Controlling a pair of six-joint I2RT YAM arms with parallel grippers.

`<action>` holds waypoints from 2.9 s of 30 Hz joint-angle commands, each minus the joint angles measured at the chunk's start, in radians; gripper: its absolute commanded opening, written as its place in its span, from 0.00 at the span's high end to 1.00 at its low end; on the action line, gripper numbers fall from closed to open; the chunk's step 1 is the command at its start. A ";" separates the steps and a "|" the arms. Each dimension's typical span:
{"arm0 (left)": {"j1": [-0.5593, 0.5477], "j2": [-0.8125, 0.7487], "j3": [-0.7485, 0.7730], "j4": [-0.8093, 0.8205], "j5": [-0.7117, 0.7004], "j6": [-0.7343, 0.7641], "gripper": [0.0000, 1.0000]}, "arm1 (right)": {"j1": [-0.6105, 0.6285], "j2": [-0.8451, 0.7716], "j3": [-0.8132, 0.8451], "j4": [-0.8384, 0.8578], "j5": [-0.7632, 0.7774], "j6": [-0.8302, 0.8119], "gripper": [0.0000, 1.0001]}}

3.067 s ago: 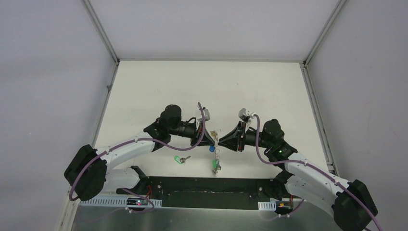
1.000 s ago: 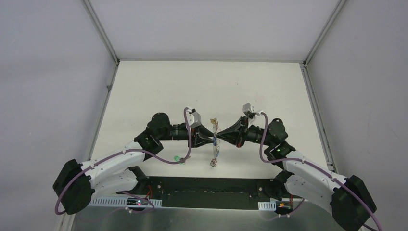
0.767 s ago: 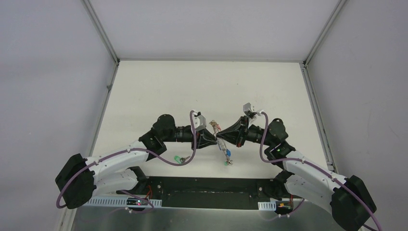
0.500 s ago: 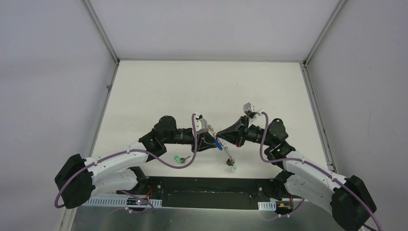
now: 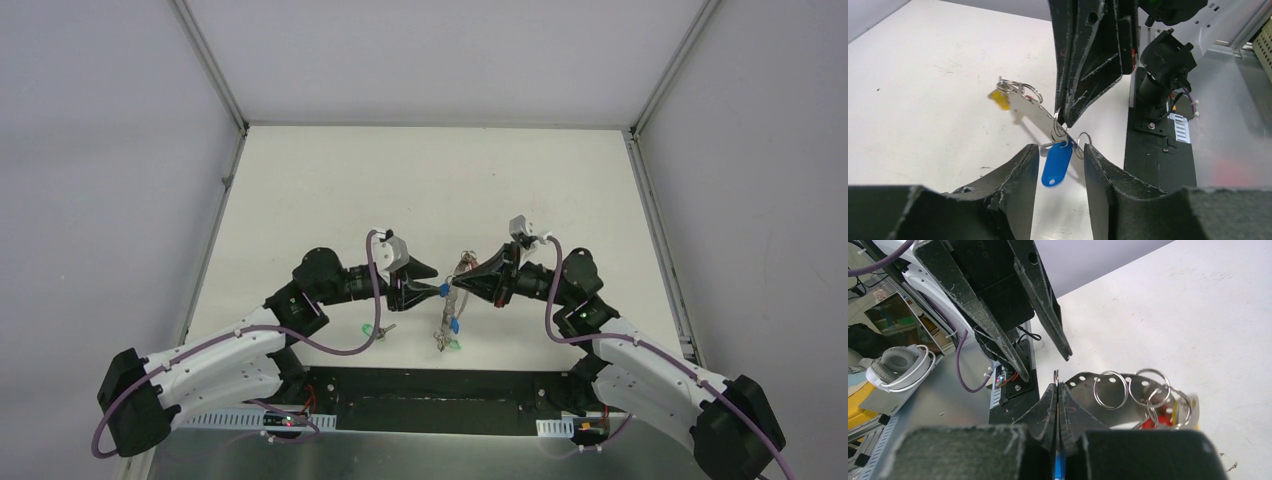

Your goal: Put the keys on the keyring

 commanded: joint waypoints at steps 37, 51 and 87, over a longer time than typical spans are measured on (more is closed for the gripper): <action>0.061 0.212 0.130 0.102 0.228 -0.193 0.82 | 0.000 -0.029 -0.004 0.002 -0.031 -0.035 1.00; 0.077 0.217 0.117 0.075 0.181 -0.208 1.00 | 0.000 -0.033 -0.006 -0.018 0.002 -0.033 0.89; 0.085 0.802 0.573 -0.354 -0.099 -0.207 1.00 | -0.002 -0.368 -0.051 -0.655 0.494 0.035 0.01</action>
